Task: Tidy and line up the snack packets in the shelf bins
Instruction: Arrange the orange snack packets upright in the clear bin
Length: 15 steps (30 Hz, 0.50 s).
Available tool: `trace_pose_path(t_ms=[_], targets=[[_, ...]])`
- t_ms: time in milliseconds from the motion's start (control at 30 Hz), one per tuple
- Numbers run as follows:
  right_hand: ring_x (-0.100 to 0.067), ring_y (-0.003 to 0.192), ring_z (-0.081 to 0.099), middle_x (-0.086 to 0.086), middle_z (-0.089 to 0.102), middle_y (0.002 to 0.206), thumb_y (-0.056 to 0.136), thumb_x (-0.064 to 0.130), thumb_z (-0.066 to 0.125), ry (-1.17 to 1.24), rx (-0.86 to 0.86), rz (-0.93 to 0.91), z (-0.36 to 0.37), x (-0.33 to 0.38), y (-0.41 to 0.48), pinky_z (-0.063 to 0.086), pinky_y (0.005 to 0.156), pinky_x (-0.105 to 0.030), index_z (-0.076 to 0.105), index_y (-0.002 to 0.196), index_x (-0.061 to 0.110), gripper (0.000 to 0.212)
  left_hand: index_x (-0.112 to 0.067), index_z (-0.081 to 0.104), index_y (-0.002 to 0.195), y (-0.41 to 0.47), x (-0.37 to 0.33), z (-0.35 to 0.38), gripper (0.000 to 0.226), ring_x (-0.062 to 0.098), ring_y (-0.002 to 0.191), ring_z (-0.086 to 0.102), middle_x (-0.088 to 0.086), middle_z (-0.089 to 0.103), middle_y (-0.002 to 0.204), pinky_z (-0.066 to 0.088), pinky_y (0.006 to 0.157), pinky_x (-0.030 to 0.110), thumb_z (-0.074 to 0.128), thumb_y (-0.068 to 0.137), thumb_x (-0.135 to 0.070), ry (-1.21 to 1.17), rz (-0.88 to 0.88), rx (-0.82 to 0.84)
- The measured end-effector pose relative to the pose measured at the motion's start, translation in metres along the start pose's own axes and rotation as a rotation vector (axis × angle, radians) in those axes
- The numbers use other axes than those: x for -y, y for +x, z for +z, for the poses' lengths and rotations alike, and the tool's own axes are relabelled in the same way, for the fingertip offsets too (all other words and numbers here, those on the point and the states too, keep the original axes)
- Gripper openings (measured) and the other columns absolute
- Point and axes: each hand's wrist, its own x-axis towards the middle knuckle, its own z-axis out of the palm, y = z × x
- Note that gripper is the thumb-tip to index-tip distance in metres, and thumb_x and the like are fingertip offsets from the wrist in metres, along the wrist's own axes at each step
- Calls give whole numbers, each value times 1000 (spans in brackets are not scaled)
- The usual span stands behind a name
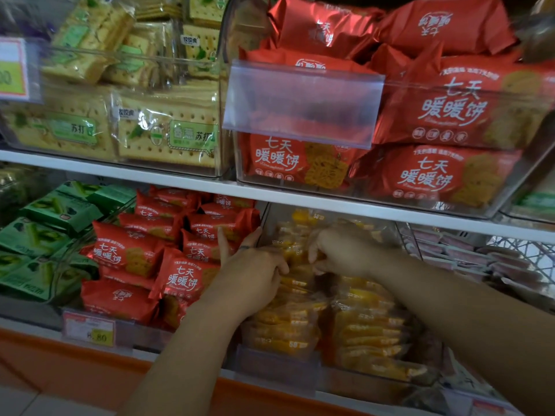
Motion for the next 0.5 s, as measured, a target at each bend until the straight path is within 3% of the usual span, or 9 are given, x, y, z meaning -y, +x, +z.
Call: trace_pose_path(t_ms=[133, 233, 367, 433, 500], targets=[[-11, 92, 60, 9, 68, 97, 88, 28, 59, 140, -133, 86, -1, 7, 13, 41, 73, -21, 69, 96, 27, 12, -42, 53, 124, 4, 2, 1, 37, 6, 144, 8, -23, 44, 140, -25, 103, 58, 42, 96, -22, 36, 7, -86], [-10, 93, 61, 9, 69, 99, 87, 29, 61, 153, -151, 82, 3, 15, 22, 41, 74, -20, 69, 95, 27, 12, -48, 45, 132, 7, 4, 2, 41, 9, 144, 9, -25, 38, 144, -26, 101, 60, 38, 98, -26, 82, 32, -80], [-5, 84, 60, 14, 65, 86, 86, 30, 65, 437, -56, 93, -1, 4, 22, 47, 78, -21, 70, 89, 26, 7, -43, 48, 132, 10, 4, 5, 37, 10, 145, 6, -24, 39, 143, -25, 100, 64, 32, 100, -31, 159, 16, -18], [-1, 80, 55, 15, 59, 84, 89, 23, 63, 581, -23, 95, -6, -6, 15, 42, 74, -12, 67, 91, 22, 5, -38, 54, 128, 11, 4, 6, 36, 10, 144, 6, -22, 46, 138, -26, 100, 64, 32, 100, -30, 184, 12, 5], [2, 73, 50, 11, 57, 82, 88, 14, 63, 552, 14, 95, -8, -17, 8, 38, 64, -4, 65, 94, 15, 7, -34, 59, 120, 12, 5, 4, 34, 9, 144, 8, -20, 51, 133, -25, 100, 64, 33, 100, -29, 199, 5, 30]])
